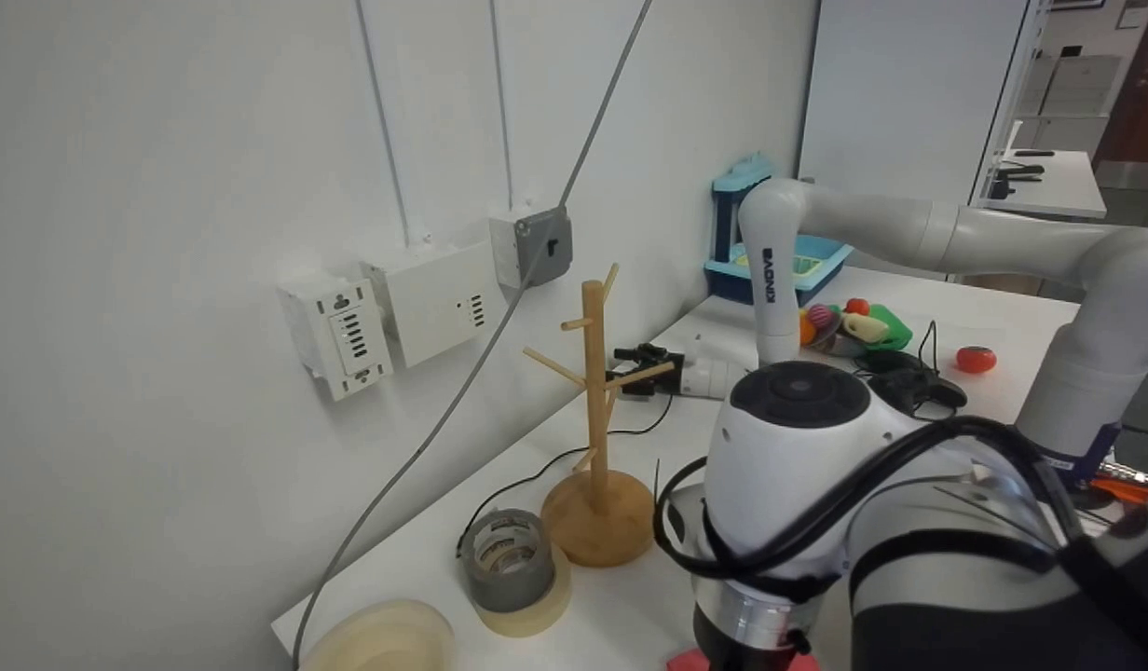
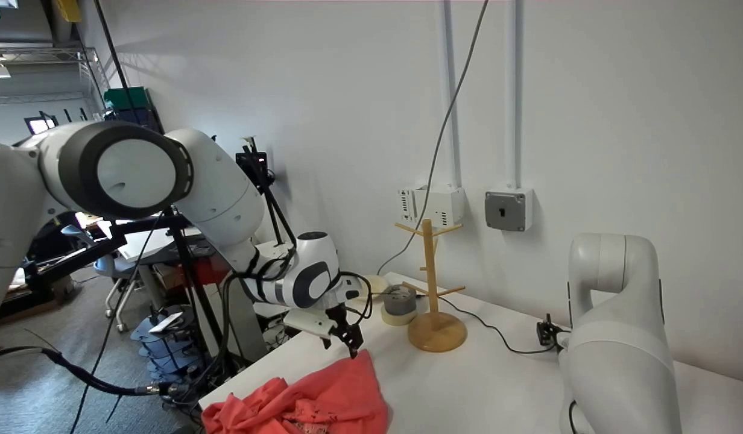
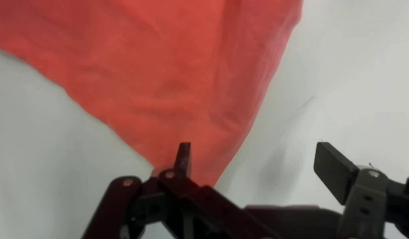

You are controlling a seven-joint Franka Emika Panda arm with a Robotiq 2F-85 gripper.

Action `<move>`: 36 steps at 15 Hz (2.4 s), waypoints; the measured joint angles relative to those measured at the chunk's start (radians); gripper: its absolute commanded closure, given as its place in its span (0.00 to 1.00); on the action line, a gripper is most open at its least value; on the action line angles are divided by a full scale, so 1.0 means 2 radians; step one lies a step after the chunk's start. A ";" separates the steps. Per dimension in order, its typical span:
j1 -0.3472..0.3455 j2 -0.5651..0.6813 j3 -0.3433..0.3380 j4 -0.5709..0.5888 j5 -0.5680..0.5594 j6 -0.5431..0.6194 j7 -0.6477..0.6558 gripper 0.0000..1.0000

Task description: Fold the sweatshirt

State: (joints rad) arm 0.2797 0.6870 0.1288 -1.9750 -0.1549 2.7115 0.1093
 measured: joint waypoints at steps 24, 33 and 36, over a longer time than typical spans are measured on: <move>0.008 -0.012 -0.016 -0.039 0.003 0.006 0.013 0.99; 0.083 -0.130 -0.092 -0.228 -0.021 0.120 0.109 0.99; 0.144 -0.154 -0.159 -0.267 -0.044 0.147 0.159 0.99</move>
State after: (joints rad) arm 0.5677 0.3789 -0.1898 -2.5084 -0.2433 3.0059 0.4281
